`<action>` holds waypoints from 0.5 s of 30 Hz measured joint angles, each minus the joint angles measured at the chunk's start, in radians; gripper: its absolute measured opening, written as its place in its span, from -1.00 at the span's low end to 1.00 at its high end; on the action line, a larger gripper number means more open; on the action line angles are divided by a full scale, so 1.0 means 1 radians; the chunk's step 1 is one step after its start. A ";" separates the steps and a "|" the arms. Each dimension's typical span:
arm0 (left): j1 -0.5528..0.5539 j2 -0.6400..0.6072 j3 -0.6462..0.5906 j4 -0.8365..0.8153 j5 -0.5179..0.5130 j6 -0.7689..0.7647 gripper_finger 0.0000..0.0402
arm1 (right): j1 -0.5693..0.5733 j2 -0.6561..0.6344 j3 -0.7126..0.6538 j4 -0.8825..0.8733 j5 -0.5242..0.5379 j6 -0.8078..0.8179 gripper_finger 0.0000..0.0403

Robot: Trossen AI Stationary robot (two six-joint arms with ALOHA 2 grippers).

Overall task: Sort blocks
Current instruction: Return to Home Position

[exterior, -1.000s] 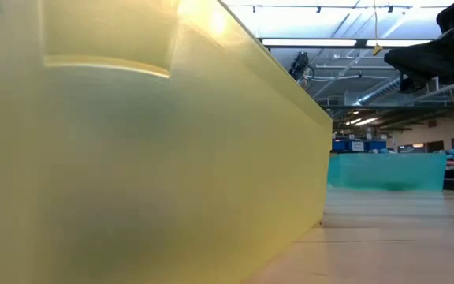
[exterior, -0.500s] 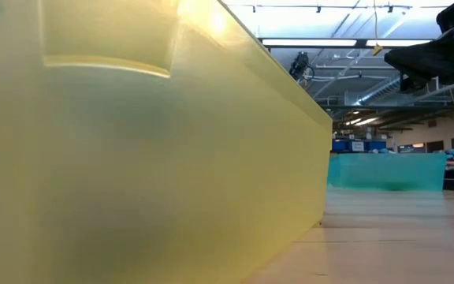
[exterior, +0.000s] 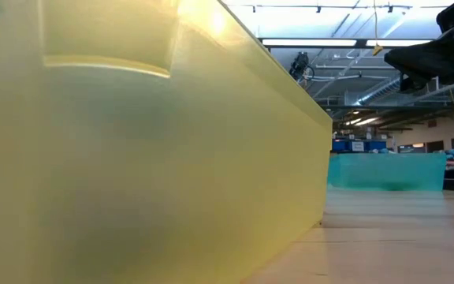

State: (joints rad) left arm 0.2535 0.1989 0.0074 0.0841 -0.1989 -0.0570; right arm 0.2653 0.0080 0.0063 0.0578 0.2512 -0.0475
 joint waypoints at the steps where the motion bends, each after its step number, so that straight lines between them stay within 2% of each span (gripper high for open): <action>1: 0.000 0.000 0.000 0.000 0.000 0.000 -0.97 | 0.000 0.000 0.000 0.000 0.000 0.000 -0.77; 15: 0.000 0.000 0.000 0.000 0.000 0.000 -0.97 | 0.000 0.000 0.000 0.000 0.000 0.000 -0.77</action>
State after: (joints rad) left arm 0.2535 0.1989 0.0074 0.0841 -0.1989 -0.0572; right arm 0.2653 0.0082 0.0059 0.0578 0.2512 -0.0475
